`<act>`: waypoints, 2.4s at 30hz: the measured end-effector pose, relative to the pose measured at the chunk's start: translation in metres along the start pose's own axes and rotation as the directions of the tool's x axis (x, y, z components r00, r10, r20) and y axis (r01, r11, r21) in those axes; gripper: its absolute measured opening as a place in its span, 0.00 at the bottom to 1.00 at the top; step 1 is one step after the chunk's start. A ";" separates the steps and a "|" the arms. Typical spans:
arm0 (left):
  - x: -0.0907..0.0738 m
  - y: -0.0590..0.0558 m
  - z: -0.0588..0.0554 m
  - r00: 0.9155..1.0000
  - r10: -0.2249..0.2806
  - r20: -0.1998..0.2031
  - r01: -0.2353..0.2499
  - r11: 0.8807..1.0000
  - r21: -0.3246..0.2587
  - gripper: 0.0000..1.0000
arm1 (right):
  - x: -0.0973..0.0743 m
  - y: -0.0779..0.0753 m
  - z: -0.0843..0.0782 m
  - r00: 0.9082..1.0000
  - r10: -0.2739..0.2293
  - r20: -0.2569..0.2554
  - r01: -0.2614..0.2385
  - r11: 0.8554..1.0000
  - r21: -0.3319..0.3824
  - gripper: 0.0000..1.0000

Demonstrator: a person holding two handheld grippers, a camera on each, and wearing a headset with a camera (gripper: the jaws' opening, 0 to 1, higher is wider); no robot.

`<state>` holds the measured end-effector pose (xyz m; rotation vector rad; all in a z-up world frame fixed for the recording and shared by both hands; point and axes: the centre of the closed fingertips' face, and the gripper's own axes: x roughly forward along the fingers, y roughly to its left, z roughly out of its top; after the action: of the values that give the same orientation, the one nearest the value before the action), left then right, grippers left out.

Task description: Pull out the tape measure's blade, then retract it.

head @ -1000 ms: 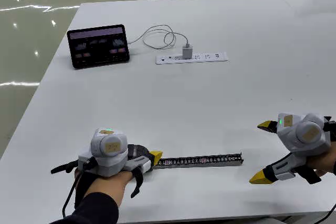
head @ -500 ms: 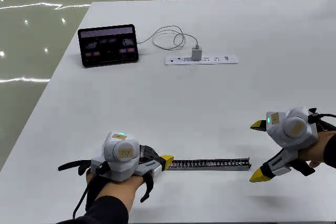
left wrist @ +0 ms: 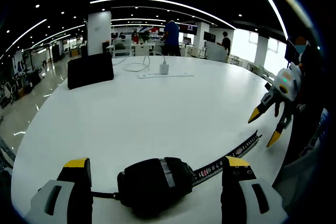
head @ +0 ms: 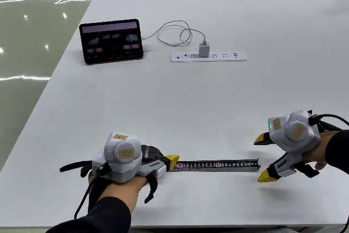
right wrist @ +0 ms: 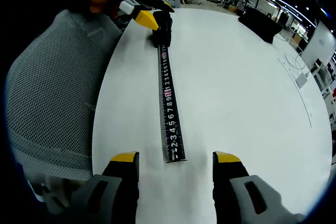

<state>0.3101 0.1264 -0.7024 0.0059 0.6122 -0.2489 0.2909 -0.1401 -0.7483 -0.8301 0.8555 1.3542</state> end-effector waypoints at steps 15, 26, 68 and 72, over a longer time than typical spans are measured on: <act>0.001 0.001 -0.001 1.000 -0.005 0.001 0.005 1.000 -0.017 1.00 | 0.006 0.004 -0.007 0.998 0.056 -0.034 -0.056 0.998 -0.015 0.21; 0.001 0.004 0.000 1.000 0.007 0.008 -0.007 1.000 -0.020 0.97 | 0.010 0.005 -0.006 0.996 0.081 -0.050 -0.082 0.996 -0.033 0.12; 0.007 0.002 -0.025 0.990 0.035 -0.138 -0.036 0.999 -0.004 0.59 | 0.014 0.002 -0.003 0.994 0.040 -0.105 -0.038 0.999 0.023 0.10; 0.007 0.003 -0.025 0.990 0.035 -0.138 -0.036 0.999 -0.002 0.59 | 0.014 0.003 -0.002 0.994 0.040 -0.097 -0.037 0.999 0.026 0.10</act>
<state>0.3019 0.1298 -0.7270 0.0298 0.7500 -0.2137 0.2883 -0.1354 -0.7615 -0.8707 0.9663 1.3433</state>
